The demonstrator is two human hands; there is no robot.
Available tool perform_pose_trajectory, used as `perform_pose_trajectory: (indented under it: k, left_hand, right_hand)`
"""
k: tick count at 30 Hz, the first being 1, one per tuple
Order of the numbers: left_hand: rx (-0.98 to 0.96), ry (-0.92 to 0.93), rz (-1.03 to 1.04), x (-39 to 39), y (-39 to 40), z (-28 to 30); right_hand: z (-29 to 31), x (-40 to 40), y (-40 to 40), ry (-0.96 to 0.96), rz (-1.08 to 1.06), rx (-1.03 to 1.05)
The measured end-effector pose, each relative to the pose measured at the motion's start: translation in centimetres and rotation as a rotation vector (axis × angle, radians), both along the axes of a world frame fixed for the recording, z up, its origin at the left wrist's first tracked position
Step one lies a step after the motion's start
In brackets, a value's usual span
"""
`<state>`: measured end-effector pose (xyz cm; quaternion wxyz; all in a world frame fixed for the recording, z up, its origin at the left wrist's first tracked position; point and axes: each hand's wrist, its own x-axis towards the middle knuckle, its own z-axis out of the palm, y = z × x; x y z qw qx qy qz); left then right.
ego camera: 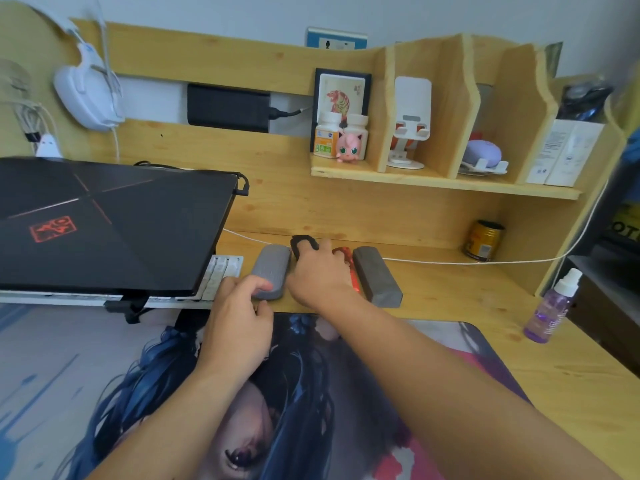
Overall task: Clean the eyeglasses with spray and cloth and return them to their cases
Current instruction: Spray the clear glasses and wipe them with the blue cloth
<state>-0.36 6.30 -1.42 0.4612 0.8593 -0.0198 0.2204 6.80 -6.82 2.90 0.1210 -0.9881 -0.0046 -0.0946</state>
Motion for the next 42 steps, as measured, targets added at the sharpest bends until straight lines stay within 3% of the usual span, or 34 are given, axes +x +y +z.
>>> perform_pose_trajectory:
  k: [2,4,12,19,23,28,31,35,38,40,42]
  left_hand:
    - [0.019,-0.003,-0.004,0.0,-0.1,0.0]
    - [0.039,0.000,-0.008,0.0,-0.1,0.0]
    - [0.037,-0.021,-0.018,-0.4,0.0,0.1]
    - [0.053,0.007,-0.026,-0.8,0.1,0.4]
    - [0.063,-0.003,-0.050,-1.1,0.4,0.3]
    - [-0.048,-0.016,-0.048,-1.0,0.3,0.3]
    - [-0.187,0.004,-0.082,-1.7,-0.6,1.1]
    - [-0.167,0.160,-0.389,-3.3,-1.5,1.8]
    - [0.204,0.247,-0.717,-4.9,-2.0,1.6]
    - [0.419,0.191,-0.751,-5.4,-2.6,1.3]
    - [0.462,0.080,-0.672,-5.5,-3.2,1.0]
  right_hand:
    - [0.6,-0.2,-0.1,-0.035,-0.061,0.132]
    - [1.1,-0.2,-0.2,-0.027,-0.091,0.133]
    - [-2.2,0.6,0.6,-0.106,-0.024,-0.434]
    - [0.0,0.2,0.0,-0.154,-0.011,-0.442]
    - [2.4,-5.6,-2.6,-0.357,0.081,-0.361]
    - [-0.5,-13.5,-10.7,-0.697,0.395,-0.362]
    - [-2.6,-17.6,-15.4,-0.550,0.645,-0.511]
    - [-1.9,-18.8,-17.2,-0.321,0.757,-0.326]
    - [-0.8,-17.6,-16.3,-0.239,0.729,-0.088]
    - [-0.7,-15.9,-15.9,-0.149,0.653,0.053]
    - [-1.1,-14.6,-15.9,-0.129,0.624,0.134]
